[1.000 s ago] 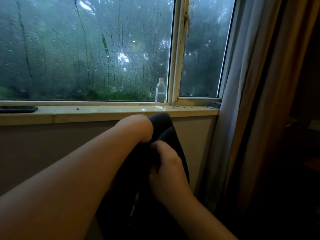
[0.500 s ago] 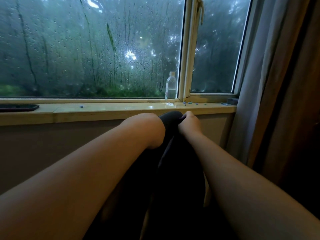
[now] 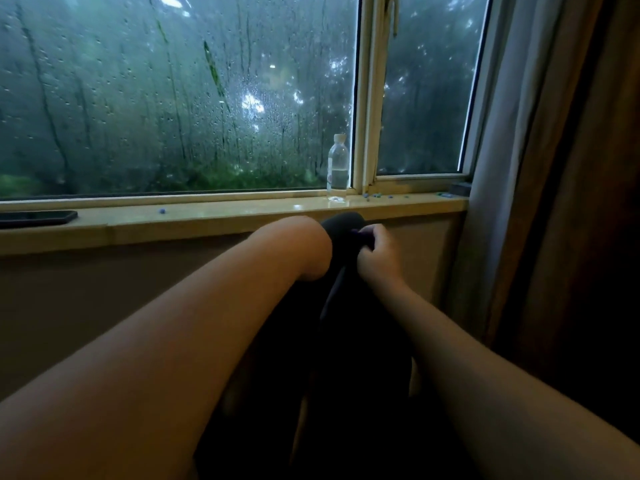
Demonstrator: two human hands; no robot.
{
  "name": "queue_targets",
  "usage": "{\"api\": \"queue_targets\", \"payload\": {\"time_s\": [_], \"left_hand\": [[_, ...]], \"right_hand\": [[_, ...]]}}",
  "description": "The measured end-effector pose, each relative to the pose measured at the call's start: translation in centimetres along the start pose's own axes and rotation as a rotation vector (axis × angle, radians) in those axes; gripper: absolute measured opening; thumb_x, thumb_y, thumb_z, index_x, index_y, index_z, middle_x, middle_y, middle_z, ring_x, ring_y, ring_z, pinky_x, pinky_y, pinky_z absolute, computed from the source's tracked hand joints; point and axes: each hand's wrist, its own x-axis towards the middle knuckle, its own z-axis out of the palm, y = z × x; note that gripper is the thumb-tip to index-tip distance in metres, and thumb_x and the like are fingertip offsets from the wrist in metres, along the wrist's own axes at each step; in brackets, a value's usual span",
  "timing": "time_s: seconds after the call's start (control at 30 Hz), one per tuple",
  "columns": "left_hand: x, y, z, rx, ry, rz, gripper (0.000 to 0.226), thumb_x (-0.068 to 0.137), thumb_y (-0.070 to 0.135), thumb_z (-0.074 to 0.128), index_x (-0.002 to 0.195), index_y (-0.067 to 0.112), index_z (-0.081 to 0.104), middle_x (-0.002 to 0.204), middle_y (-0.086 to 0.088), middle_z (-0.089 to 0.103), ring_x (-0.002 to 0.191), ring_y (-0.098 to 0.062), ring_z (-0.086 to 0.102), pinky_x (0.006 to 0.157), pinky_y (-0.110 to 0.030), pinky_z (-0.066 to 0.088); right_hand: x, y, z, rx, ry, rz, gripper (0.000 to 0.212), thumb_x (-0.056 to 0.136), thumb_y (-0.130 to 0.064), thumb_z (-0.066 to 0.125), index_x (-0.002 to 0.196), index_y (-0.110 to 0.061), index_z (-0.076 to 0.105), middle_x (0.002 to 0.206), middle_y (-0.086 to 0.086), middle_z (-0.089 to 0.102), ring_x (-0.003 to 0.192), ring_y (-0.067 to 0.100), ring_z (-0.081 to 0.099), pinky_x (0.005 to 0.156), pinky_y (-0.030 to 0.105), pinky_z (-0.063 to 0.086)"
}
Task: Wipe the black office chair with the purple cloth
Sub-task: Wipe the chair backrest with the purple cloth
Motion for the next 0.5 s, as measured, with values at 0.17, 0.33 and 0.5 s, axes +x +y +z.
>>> {"api": "queue_targets", "payload": {"time_s": [0.17,0.33,0.5], "left_hand": [[-0.5,0.7,-0.3,0.052,-0.057,0.025,0.026,0.095,0.014,0.053,0.116,0.001,0.063,0.079,-0.007,0.052,0.087,-0.027,0.056,0.084,-0.036,0.05],[-1.7,0.6,-0.5,-0.006,-0.021,-0.016,0.027,0.092,0.016,0.054,0.113,0.001,0.062,0.091,-0.011,0.054,0.095,-0.034,0.062,0.082,-0.039,0.051],[-3.5,-0.2,-1.1,-0.183,0.135,-0.018,0.028,0.089,0.015,0.05,0.11,0.003,0.064,0.091,-0.012,0.062,0.088,-0.034,0.062,0.071,-0.036,0.049]], "right_hand": [[-9.4,-4.1,-2.2,0.009,-0.101,-0.17,0.032,0.084,0.008,0.055,0.107,-0.012,0.065,0.103,0.003,0.063,0.101,0.02,0.059,0.092,0.044,0.051],[-19.6,-8.5,-3.4,-0.015,-0.178,-0.275,0.026,0.089,-0.009,0.056,0.107,-0.027,0.059,0.105,-0.01,0.056,0.1,0.01,0.054,0.087,0.035,0.051],[-27.3,-11.4,-4.6,-0.129,-0.199,-0.313,0.03,0.086,-0.02,0.05,0.109,-0.038,0.052,0.107,-0.02,0.047,0.101,0.006,0.046,0.082,0.029,0.048]]}}
